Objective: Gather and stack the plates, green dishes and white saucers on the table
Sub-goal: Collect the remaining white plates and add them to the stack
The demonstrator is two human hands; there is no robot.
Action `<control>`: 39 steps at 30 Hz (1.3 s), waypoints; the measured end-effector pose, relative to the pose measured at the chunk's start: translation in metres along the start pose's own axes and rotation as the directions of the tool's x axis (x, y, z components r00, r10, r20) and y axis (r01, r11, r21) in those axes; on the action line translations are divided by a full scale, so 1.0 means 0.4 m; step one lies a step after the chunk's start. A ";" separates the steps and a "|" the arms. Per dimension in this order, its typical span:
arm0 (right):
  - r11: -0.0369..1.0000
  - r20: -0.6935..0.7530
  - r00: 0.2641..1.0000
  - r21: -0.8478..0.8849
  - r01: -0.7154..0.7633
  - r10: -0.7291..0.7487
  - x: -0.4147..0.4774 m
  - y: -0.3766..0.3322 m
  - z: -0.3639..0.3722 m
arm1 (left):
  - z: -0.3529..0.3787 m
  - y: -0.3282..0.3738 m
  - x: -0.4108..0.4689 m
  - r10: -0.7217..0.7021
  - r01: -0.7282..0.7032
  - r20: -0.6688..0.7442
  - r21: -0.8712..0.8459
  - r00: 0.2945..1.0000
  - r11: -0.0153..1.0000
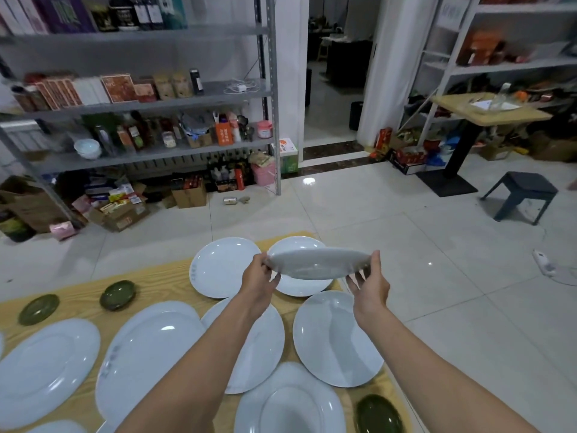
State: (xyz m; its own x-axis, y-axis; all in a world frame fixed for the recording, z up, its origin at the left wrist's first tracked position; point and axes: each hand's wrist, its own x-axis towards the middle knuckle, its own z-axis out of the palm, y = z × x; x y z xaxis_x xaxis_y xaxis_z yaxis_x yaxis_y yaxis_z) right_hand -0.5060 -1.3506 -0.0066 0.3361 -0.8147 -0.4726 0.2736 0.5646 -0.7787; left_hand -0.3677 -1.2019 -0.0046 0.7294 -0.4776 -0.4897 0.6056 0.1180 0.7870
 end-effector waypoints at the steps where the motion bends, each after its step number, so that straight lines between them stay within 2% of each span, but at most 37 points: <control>1: 1.000 -0.008 1.000 -0.011 -0.009 0.009 0.001 0.000 -0.008 | 0.001 -0.003 -0.005 0.002 -0.002 -0.001 0.024 1.000 1.000; 4: 0.995 -0.012 1.000 -0.094 -0.028 0.027 0.006 0.002 -0.038 | -0.007 -0.022 -0.015 0.036 -0.036 0.005 0.136 0.999 0.990; 6: 0.975 0.023 1.000 -0.223 -0.016 0.021 0.008 0.001 -0.066 | -0.015 -0.034 -0.024 0.055 -0.061 0.032 0.241 0.998 0.969; 9: 0.906 0.132 0.991 -0.422 0.031 0.028 0.011 -0.013 -0.109 | -0.036 -0.054 -0.021 0.110 -0.126 0.063 0.445 0.992 0.886; 11: 0.873 0.218 0.972 -0.486 0.026 0.092 0.013 -0.023 -0.131 | -0.048 -0.065 -0.018 0.130 -0.152 0.079 0.511 0.988 0.846; 14: 0.858 0.227 0.956 -0.512 -0.047 0.187 0.030 -0.031 -0.155 | -0.054 -0.072 -0.014 0.121 -0.152 0.093 0.530 0.988 0.834; 16: 0.872 0.180 0.966 -0.483 -0.076 0.184 0.041 -0.038 -0.165 | -0.050 -0.074 -0.009 0.116 -0.165 0.125 0.530 0.985 0.832; 18: 0.899 0.134 0.979 -0.431 -0.084 0.155 0.052 -0.044 -0.171 | -0.039 -0.072 -0.003 0.136 -0.204 0.160 0.581 0.978 0.788; 20: 0.925 0.077 0.990 -0.370 -0.083 0.119 0.060 -0.048 -0.171 | -0.036 -0.074 0.008 0.209 -0.261 0.164 0.738 0.964 0.622; 21: 0.937 0.043 0.994 -0.340 -0.078 0.099 0.064 -0.049 -0.169 | -0.038 -0.078 0.015 0.257 -0.278 0.172 0.838 0.951 0.469; 22: 0.948 0.011 0.997 -0.310 -0.073 0.080 0.067 -0.051 -0.166 | -0.041 -0.081 0.021 0.293 -0.279 0.199 0.924 0.935 0.263; 23: 0.956 -0.017 0.998 -0.285 -0.068 0.066 0.071 -0.053 -0.164 | -0.042 -0.085 0.024 0.314 -0.265 0.237 0.963 0.919 0.050; 24: 0.961 -0.039 0.998 -0.268 -0.063 0.054 0.075 -0.055 -0.163 | -0.042 -0.092 0.029 0.316 -0.245 0.270 0.962 0.910 -0.119; 25: 0.965 -0.053 0.998 -0.258 -0.058 0.046 0.079 -0.057 -0.161 | -0.039 -0.099 0.033 0.304 -0.233 0.294 0.947 0.906 -0.221; 26: 0.967 -0.062 0.997 -0.249 -0.055 0.041 0.083 -0.058 -0.160 | -0.036 -0.105 0.041 0.285 -0.224 0.302 0.935 0.910 -0.276; 31: 0.977 -0.075 0.997 -0.205 -0.050 0.035 0.114 -0.055 -0.155 | -0.010 -0.139 0.088 0.250 -0.199 0.295 0.916 0.922 -0.347; 35: 0.981 -0.095 0.994 -0.180 -0.068 0.051 0.152 -0.048 -0.148 | 0.000 -0.171 0.130 0.282 -0.188 0.291 0.921 0.914 -0.340; 39: 0.984 -0.134 0.987 -0.140 -0.111 0.093 0.196 -0.033 -0.137 | -0.004 -0.199 0.184 0.249 -0.153 0.238 0.935 0.939 -0.319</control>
State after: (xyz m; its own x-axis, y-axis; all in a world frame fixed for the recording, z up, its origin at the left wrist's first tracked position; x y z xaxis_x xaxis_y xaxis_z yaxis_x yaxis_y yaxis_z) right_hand -0.5326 -1.4289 -0.0560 0.2359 -0.7692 -0.5939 0.1060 0.6279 -0.7711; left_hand -0.3617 -1.2451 -0.1039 0.7599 -0.6263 -0.1740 -0.6020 -0.7791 0.1749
